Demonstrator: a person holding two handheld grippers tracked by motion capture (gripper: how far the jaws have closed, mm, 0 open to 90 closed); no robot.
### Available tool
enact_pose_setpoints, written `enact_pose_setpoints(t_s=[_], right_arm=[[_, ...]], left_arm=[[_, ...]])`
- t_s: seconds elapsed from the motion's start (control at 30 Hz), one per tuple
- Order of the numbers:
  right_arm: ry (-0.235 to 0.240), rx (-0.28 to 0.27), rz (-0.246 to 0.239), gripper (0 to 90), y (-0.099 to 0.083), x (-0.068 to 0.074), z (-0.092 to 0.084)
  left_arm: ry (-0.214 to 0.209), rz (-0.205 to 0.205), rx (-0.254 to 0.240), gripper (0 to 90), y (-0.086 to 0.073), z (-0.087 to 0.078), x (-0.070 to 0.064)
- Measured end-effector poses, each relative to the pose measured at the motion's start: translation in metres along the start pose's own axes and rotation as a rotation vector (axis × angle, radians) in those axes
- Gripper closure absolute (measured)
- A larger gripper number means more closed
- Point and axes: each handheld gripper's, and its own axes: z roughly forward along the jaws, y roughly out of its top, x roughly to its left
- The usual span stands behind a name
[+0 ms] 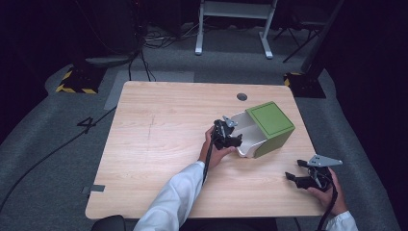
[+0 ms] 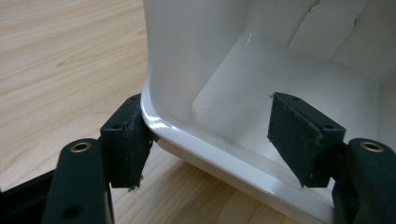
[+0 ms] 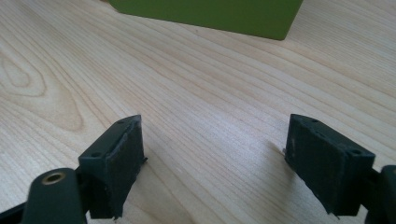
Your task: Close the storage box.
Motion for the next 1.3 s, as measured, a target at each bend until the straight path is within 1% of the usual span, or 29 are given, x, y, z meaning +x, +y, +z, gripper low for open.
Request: enact_pose_setpoints(t_s=[0.03, 0.1, 0.3, 0.43, 0.57, 0.63, 0.7, 0.8, 1.0, 1.03, 1.17, 1.3], right_arm=[[0.000, 0.000, 0.000, 19.4, 0.000, 0.000, 0.000], [-0.001, -0.001, -0.003, 19.4, 0.000, 0.000, 0.000], [0.000, -0.001, -0.003, 19.6, 0.000, 0.000, 0.000], [0.001, 0.000, -0.002, 19.6, 0.000, 0.000, 0.000], [0.002, 0.000, -0.001, 19.6, 0.000, 0.000, 0.000], [0.001, 0.000, -0.002, 19.6, 0.000, 0.000, 0.000], [0.002, -0.001, -0.001, 19.6, 0.000, 0.000, 0.000], [0.002, 0.000, -0.003, 19.6, 0.000, 0.000, 0.000], [0.002, -0.001, -0.004, 19.6, 0.000, 0.000, 0.000], [0.002, 0.000, -0.004, 19.6, 0.000, 0.000, 0.000], [0.001, -0.001, -0.005, 19.6, 0.000, 0.000, 0.000], [0.002, -0.001, -0.005, 19.6, 0.000, 0.000, 0.000]], left_arm=[[-0.002, -0.003, 0.004, 31.8, 0.001, 0.001, -0.001], [0.003, 0.005, 0.005, 31.9, 0.004, 0.005, -0.004], [0.001, -0.002, 0.005, 30.7, 0.008, 0.011, -0.009], [0.001, 0.007, 0.014, 29.2, 0.012, 0.015, -0.013], [0.015, 0.005, 0.014, 27.5, 0.015, 0.021, -0.019], [0.023, 0.020, 0.021, 25.9, 0.016, 0.023, -0.022], [0.022, 0.021, 0.023, 24.1, 0.017, 0.024, -0.024], [0.020, 0.026, 0.024, 24.6, 0.017, 0.026, -0.026], [0.004, 0.013, 0.030, 25.2, 0.018, 0.025, -0.026], [-0.002, 0.012, 0.021, 25.2, 0.018, 0.024, -0.024], [0.000, 0.019, 0.015, 24.6, 0.020, 0.020, -0.023], [-0.005, 0.035, 0.007, 24.5, 0.021, 0.014, -0.020]])
